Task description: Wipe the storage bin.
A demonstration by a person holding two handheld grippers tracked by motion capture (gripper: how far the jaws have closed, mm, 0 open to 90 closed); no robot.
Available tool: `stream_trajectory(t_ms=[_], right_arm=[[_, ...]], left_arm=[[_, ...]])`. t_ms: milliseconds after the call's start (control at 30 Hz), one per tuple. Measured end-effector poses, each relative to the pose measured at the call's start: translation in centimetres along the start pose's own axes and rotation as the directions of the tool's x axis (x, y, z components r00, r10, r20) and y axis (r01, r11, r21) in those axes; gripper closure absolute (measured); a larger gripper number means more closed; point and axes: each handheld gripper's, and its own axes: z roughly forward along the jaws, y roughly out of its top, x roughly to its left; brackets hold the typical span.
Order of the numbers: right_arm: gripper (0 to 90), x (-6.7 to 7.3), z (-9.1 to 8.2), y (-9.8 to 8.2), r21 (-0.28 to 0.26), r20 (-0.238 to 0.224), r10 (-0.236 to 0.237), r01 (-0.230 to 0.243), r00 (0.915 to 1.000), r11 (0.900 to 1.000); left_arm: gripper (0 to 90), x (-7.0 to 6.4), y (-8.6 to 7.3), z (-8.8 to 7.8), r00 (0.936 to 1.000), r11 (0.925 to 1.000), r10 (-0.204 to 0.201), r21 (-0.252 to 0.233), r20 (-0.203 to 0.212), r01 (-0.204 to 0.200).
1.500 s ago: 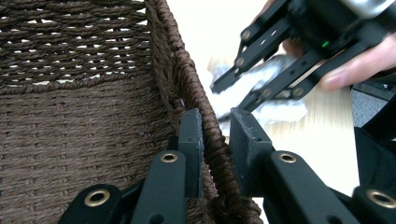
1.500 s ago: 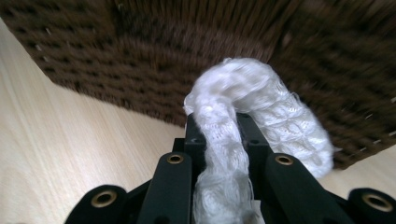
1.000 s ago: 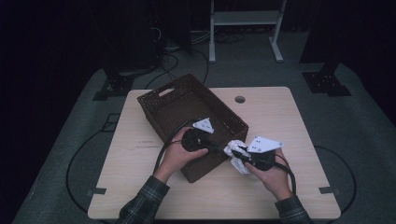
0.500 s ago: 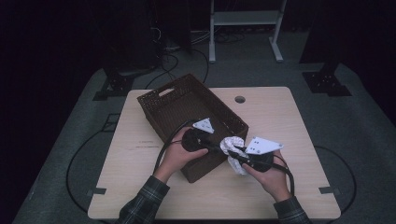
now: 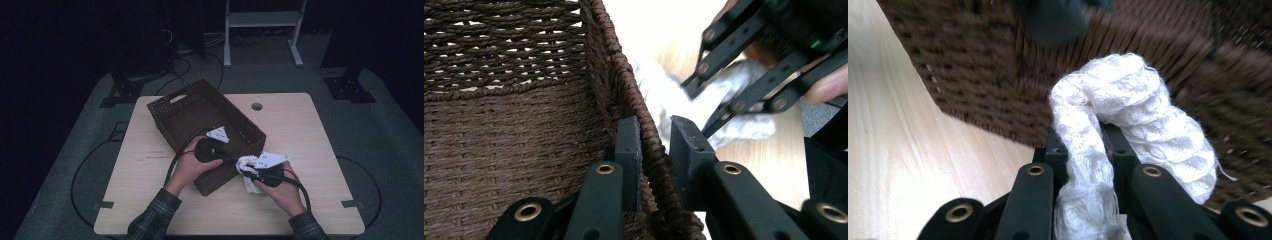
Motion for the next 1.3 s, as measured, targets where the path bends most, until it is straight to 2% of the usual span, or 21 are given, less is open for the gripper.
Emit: stream_trajectory(t_ms=[267,400,533,667,700,933,1067,1300], right_arm=[[77.3,0.0,1.7,-1.0,0.061,-0.033,0.018,-0.016,0.9993,0.998],[77.2,0.1,2.9,-1.9,0.123,-0.053,0.028,-0.022,0.9982,0.992],[77.2,0.2,2.8,-1.7,0.129,-0.051,0.022,-0.015,0.9985,0.992],[77.2,0.5,2.2,-1.4,0.106,-0.045,0.007,-0.002,0.9990,0.994],[77.2,0.6,2.0,-1.2,0.099,-0.043,0.003,0.001,0.9991,0.995],[77.2,1.3,0.1,0.3,0.013,-0.029,-0.030,0.030,0.9991,0.999],[77.2,1.6,-0.8,1.0,-0.028,-0.032,-0.031,0.030,0.9990,0.999],[77.1,2.3,-1.6,1.6,-0.055,-0.033,-0.058,0.057,0.9978,0.997]], left_arm=[[74.3,0.0,0.0,0.0,1.0000,1.0000,0.004,0.003,0.001,-0.004],[74.3,0.0,0.0,0.0,1.0000,1.0000,0.001,0.003,0.000,-0.001],[74.3,0.0,0.0,0.0,1.0000,1.0000,0.001,0.003,0.001,-0.001],[74.3,0.0,0.0,0.0,1.0000,1.0000,0.004,0.003,0.000,-0.004],[74.3,-0.1,0.0,0.0,1.0000,1.0000,-0.007,0.002,0.001,0.007],[74.3,0.0,0.0,0.0,1.0000,1.0000,0.004,0.002,-0.001,-0.004],[74.3,0.0,0.0,0.0,1.0000,1.0000,0.004,0.002,-0.001,-0.004],[74.3,0.0,0.0,0.0,1.0000,1.0000,0.003,0.002,-0.001,-0.003]])
